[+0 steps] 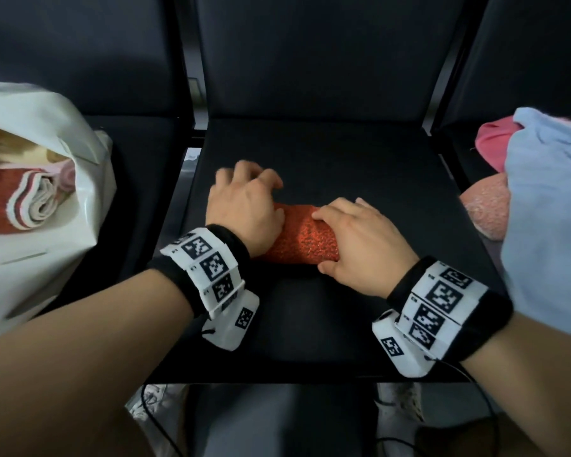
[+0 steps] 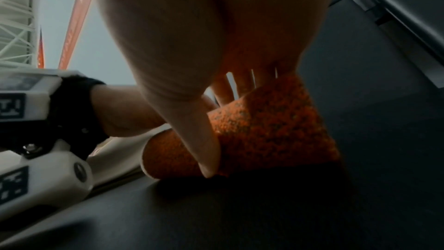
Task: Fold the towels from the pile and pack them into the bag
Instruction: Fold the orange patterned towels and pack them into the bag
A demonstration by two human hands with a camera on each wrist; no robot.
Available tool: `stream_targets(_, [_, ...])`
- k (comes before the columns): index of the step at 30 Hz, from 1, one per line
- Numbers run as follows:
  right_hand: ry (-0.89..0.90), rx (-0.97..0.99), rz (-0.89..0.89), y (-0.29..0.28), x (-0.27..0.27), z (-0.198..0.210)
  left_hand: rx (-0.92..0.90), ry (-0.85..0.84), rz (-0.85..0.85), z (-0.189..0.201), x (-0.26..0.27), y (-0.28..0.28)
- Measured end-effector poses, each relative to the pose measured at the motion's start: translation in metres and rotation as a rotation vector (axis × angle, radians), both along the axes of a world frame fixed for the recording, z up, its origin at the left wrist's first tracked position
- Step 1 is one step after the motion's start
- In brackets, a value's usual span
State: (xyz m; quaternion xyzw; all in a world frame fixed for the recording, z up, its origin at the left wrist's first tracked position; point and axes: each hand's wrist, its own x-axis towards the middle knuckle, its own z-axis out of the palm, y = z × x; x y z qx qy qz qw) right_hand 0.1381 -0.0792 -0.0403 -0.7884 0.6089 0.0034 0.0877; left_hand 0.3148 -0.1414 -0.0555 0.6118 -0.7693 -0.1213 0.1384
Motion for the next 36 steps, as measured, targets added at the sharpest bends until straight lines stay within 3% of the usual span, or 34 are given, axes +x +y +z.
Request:
stream_targets(3, [0.059, -0.021, 0.013, 0.0, 0.003, -0.002, -0.127, -0.013, -0.2, 0.009, -0.006, 0.011])
stream_targets(6, [0.064, -0.013, -0.007, 0.0, 0.006, 0.002, 0.048, -0.056, -0.295, 0.014, -0.01, 0.018])
stream_targets(12, [0.104, 0.015, -0.038, -0.001, 0.01, 0.007, 0.153, -0.086, -0.305, 0.019, -0.007, 0.022])
stream_targets(16, [0.092, 0.028, -0.039, -0.004, 0.008, 0.009, 0.225, -0.199, -0.357, 0.015, -0.006, 0.023])
stream_targets(26, [0.085, 0.03, -0.029, -0.003, 0.009, 0.007, 0.102, -0.285, -0.306, 0.021, -0.011, 0.028])
stream_targets(36, [0.085, -0.049, -0.036, 0.013, 0.037, 0.027, 0.029, -0.23, -0.275, 0.033, 0.022, 0.048])
